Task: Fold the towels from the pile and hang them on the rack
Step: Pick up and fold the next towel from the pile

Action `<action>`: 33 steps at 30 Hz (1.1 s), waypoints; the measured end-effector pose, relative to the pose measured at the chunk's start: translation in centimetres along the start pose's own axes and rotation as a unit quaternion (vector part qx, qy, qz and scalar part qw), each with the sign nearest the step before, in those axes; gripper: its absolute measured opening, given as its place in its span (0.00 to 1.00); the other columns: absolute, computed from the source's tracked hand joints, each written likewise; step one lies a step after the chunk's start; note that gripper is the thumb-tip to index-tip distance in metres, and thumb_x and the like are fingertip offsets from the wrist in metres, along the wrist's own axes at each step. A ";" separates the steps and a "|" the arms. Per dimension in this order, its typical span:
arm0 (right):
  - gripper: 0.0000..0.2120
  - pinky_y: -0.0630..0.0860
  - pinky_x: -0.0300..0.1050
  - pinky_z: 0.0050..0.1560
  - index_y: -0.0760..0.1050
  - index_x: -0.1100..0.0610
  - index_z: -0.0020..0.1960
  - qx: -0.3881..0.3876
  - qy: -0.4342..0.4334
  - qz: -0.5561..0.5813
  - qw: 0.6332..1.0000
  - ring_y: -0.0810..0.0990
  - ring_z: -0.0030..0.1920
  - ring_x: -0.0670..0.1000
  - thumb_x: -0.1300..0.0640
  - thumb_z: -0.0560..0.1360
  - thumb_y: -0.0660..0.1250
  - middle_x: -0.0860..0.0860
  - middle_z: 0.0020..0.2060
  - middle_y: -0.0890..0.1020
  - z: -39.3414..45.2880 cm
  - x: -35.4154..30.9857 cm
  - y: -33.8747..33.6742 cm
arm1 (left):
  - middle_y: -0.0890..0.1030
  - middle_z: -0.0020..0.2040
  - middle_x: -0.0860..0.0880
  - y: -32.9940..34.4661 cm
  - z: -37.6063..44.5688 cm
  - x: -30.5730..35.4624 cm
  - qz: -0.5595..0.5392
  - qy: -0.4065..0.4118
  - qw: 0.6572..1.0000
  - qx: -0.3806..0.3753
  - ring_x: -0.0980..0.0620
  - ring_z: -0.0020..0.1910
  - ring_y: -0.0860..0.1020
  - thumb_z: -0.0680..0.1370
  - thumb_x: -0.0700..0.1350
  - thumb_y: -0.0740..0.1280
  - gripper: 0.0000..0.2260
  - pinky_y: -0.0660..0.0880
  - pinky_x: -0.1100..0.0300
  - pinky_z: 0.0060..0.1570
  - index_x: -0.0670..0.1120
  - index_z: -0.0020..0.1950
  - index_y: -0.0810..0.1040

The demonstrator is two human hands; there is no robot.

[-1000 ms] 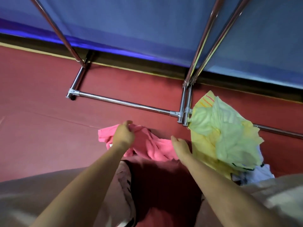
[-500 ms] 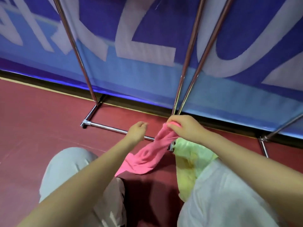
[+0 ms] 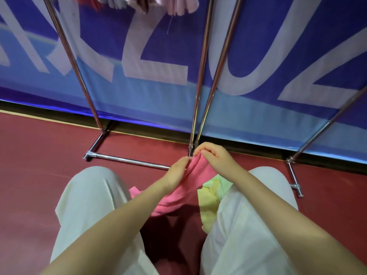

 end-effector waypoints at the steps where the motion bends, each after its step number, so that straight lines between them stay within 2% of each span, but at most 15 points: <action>1: 0.15 0.70 0.34 0.54 0.78 0.54 0.44 -0.003 0.007 0.007 1.000 0.78 0.48 0.41 0.69 0.77 0.57 0.43 0.42 0.81 -0.2 0.3 0.3 | 0.81 0.35 0.53 0.4 -0.1 0.1 -0.015 -0.002 1.000 -0.002 0.57 0.39 0.76 0.83 0.47 0.54 0.17 0.72 0.59 0.44 0.52 0.45 0.81; 3: 0.14 0.70 0.34 0.54 0.79 0.57 0.45 -0.009 0.010 0.019 1.000 0.78 0.48 0.42 0.70 0.76 0.58 0.45 0.43 0.81 -0.3 0.6 0.8 | 0.80 0.48 0.34 1.0 -0.4 0.5 -0.053 -0.010 0.998 0.008 0.43 0.53 0.78 0.84 0.45 0.52 0.18 0.71 0.47 0.56 0.39 0.58 0.79; 4: 0.13 0.70 0.33 0.54 0.79 0.58 0.46 -0.010 0.010 0.024 1.000 0.78 0.48 0.42 0.70 0.76 0.58 0.46 0.43 0.81 -0.3 0.6 0.9 | 0.77 0.52 0.31 1.2 -0.3 0.3 -0.061 -0.017 0.998 0.014 0.40 0.58 0.75 0.85 0.45 0.52 0.18 0.69 0.44 0.61 0.36 0.60 0.77; 5: 0.13 0.70 0.32 0.53 0.79 0.58 0.46 -0.006 0.012 0.030 0.999 0.78 0.48 0.42 0.70 0.76 0.58 0.46 0.43 0.81 -0.3 0.6 1.0 | 0.80 0.49 0.32 1.3 -0.1 0.0 -0.058 -0.024 0.998 0.017 0.39 0.56 0.77 0.84 0.46 0.52 0.18 0.70 0.45 0.59 0.38 0.57 0.79; 6: 0.13 0.70 0.32 0.52 0.79 0.58 0.45 0.001 0.016 0.037 0.999 0.78 0.47 0.42 0.70 0.76 0.58 0.45 0.42 0.81 -0.2 0.7 0.9 | 0.82 0.41 0.40 1.4 0.2 -0.2 -0.055 -0.026 0.998 0.017 0.44 0.49 0.79 0.84 0.47 0.52 0.18 0.72 0.49 0.53 0.42 0.51 0.80; 7: 0.13 0.70 0.31 0.52 0.79 0.57 0.45 0.013 0.022 0.042 0.999 0.78 0.47 0.41 0.69 0.76 0.58 0.45 0.42 0.81 -0.1 0.8 0.7 | 0.79 0.35 0.48 1.4 0.4 -0.3 -0.051 -0.027 0.998 0.021 0.51 0.41 0.76 0.84 0.47 0.52 0.17 0.71 0.55 0.45 0.46 0.46 0.79; 8: 0.13 0.70 0.31 0.51 0.79 0.56 0.45 0.026 0.030 0.043 0.998 0.78 0.48 0.41 0.69 0.76 0.58 0.44 0.43 0.81 0.0 1.1 0.4 | 0.77 0.33 0.53 1.2 0.7 -0.3 -0.057 -0.025 0.998 0.030 0.55 0.38 0.73 0.84 0.48 0.52 0.18 0.69 0.59 0.40 0.48 0.44 0.79; 11: 0.11 0.71 0.34 0.52 0.78 0.54 0.47 0.063 0.050 0.010 0.997 0.78 0.49 0.42 0.65 0.77 0.60 0.44 0.45 0.81 0.3 2.0 -0.4 | 0.77 0.39 0.53 -0.2 1.5 0.2 -0.063 0.003 0.996 0.067 0.57 0.39 0.73 0.84 0.48 0.53 0.17 0.68 0.62 0.41 0.46 0.48 0.79; 16: 0.06 0.71 0.35 0.49 0.77 0.51 0.49 0.062 0.074 -0.098 0.991 0.78 0.48 0.44 0.60 0.77 0.64 0.42 0.44 0.80 0.4 3.6 -0.9 | 0.71 0.33 0.55 -1.5 2.2 1.1 -0.069 0.052 0.995 0.055 0.55 0.37 0.68 0.82 0.50 0.61 0.15 0.66 0.58 0.41 0.50 0.35 0.72; 19: 0.03 0.73 0.44 0.47 0.79 0.53 0.43 0.088 0.121 -0.134 0.980 0.78 0.43 0.48 0.56 0.75 0.67 0.46 0.39 0.82 0.4 4.8 -1.7 | 0.70 0.30 0.56 -1.7 2.5 0.9 -0.049 0.055 0.997 0.035 0.57 0.32 0.67 0.79 0.45 0.68 0.15 0.65 0.63 0.34 0.50 0.33 0.69; 22: 0.08 0.72 0.46 0.44 0.79 0.54 0.38 0.080 0.151 -0.135 0.976 0.79 0.41 0.49 0.52 0.74 0.70 0.48 0.36 0.82 0.5 5.7 -2.0 | 0.72 0.30 0.54 -2.3 2.3 1.2 -0.029 0.062 0.997 0.042 0.60 0.28 0.68 0.78 0.39 0.68 0.15 0.66 0.70 0.28 0.48 0.34 0.68; 26: 0.08 0.72 0.47 0.43 0.79 0.58 0.38 0.062 0.173 -0.047 0.982 0.75 0.39 0.48 0.55 0.74 0.70 0.51 0.35 0.79 0.7 6.1 -1.3 | 0.75 0.35 0.52 -3.4 1.7 1.8 -0.079 0.078 0.990 0.085 0.56 0.36 0.72 0.78 0.41 0.68 0.10 0.70 0.64 0.37 0.47 0.37 0.73; 28: 0.06 0.71 0.44 0.43 0.78 0.57 0.40 0.072 0.199 0.079 0.974 0.75 0.39 0.48 0.58 0.75 0.68 0.51 0.35 0.78 0.9 6.2 -1.0 | 0.76 0.35 0.53 -3.9 1.2 2.3 -0.112 0.090 0.983 0.112 0.57 0.37 0.73 0.78 0.43 0.67 0.09 0.70 0.64 0.38 0.47 0.38 0.75; 31: 0.04 0.77 0.43 0.48 0.78 0.60 0.49 0.096 0.225 0.334 0.910 0.79 0.43 0.51 0.64 0.78 0.64 0.54 0.40 0.81 1.2 5.9 0.1 | 0.78 0.37 0.52 -5.1 0.4 3.3 -0.135 0.110 0.972 0.160 0.56 0.37 0.75 0.79 0.44 0.67 0.06 0.73 0.65 0.37 0.45 0.43 0.78; 33: 0.06 0.79 0.43 0.49 0.77 0.62 0.53 0.114 0.228 0.411 0.875 0.81 0.44 0.51 0.64 0.79 0.63 0.55 0.44 0.82 1.5 5.5 0.4 | 0.78 0.38 0.49 -5.9 0.1 3.2 -0.136 0.107 0.965 0.197 0.52 0.39 0.75 0.78 0.46 0.67 0.06 0.73 0.58 0.39 0.44 0.45 0.78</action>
Point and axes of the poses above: each hand's wrist, its own z-axis towards the middle knuckle, its own y-axis out of the palm, x = y × z, the point moved 8 cm from there along z, towards the middle knuckle
